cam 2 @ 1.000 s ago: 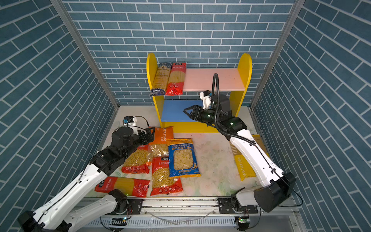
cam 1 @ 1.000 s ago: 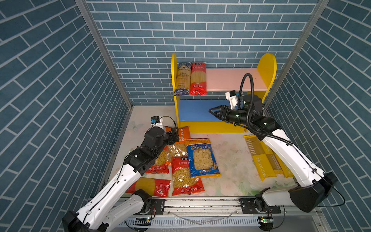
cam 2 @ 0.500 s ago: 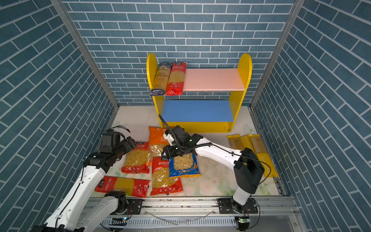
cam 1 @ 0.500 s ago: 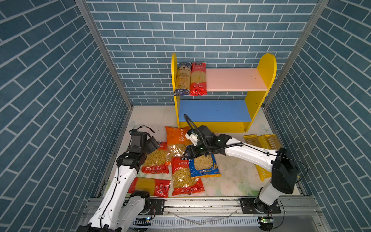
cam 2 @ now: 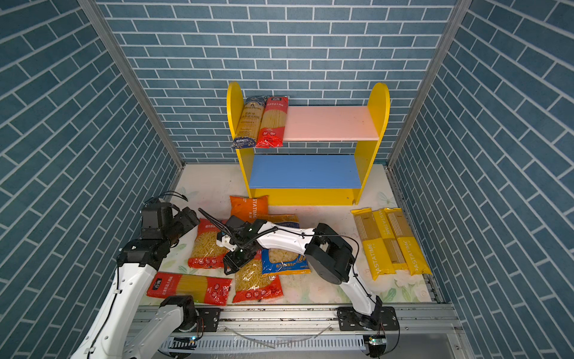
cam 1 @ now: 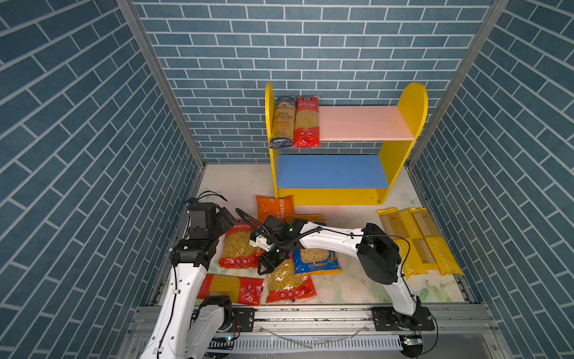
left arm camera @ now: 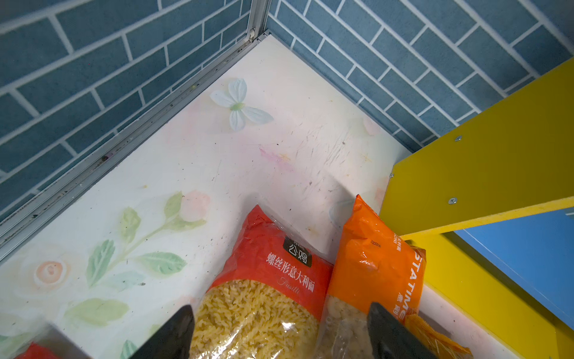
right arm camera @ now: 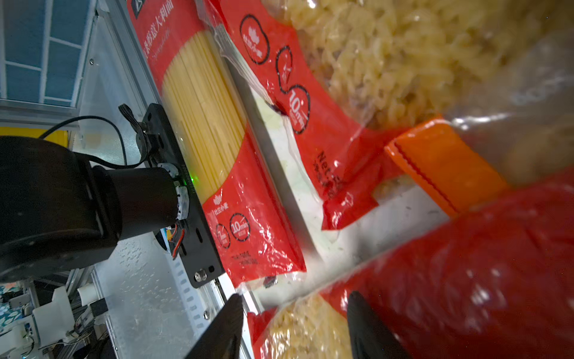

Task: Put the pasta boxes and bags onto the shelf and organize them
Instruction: 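Reach the right gripper across to the red-and-yellow spaghetti pack by the fusilli bags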

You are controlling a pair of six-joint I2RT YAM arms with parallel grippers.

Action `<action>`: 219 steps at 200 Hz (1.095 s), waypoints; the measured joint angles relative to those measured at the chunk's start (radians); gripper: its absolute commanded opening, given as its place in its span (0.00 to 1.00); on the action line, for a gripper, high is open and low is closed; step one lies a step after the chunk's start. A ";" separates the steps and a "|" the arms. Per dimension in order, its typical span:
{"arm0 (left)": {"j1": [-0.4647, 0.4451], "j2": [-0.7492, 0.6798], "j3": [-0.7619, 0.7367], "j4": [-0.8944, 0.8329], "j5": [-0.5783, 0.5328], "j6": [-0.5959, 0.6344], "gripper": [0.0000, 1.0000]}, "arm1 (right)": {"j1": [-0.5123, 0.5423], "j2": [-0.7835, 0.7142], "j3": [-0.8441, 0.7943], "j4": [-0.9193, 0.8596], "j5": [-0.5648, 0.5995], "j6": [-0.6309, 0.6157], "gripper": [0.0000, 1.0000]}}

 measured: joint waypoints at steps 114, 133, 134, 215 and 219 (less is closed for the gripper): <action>0.000 -0.018 -0.004 0.045 0.045 0.006 0.87 | 0.037 0.230 0.258 -0.102 -0.088 -0.016 0.56; 0.000 -0.016 -0.006 0.052 0.049 0.006 0.87 | 0.048 0.241 0.268 -0.120 -0.095 -0.033 0.56; 0.000 -0.016 -0.006 0.052 0.049 0.006 0.87 | 0.048 0.241 0.268 -0.121 -0.095 -0.033 0.56; 0.004 -0.006 -0.011 0.090 0.075 0.003 0.87 | 0.074 0.261 0.283 -0.148 -0.125 -0.061 0.33; 0.004 -0.006 -0.011 0.090 0.075 0.003 0.87 | 0.075 0.261 0.283 -0.149 -0.125 -0.057 0.30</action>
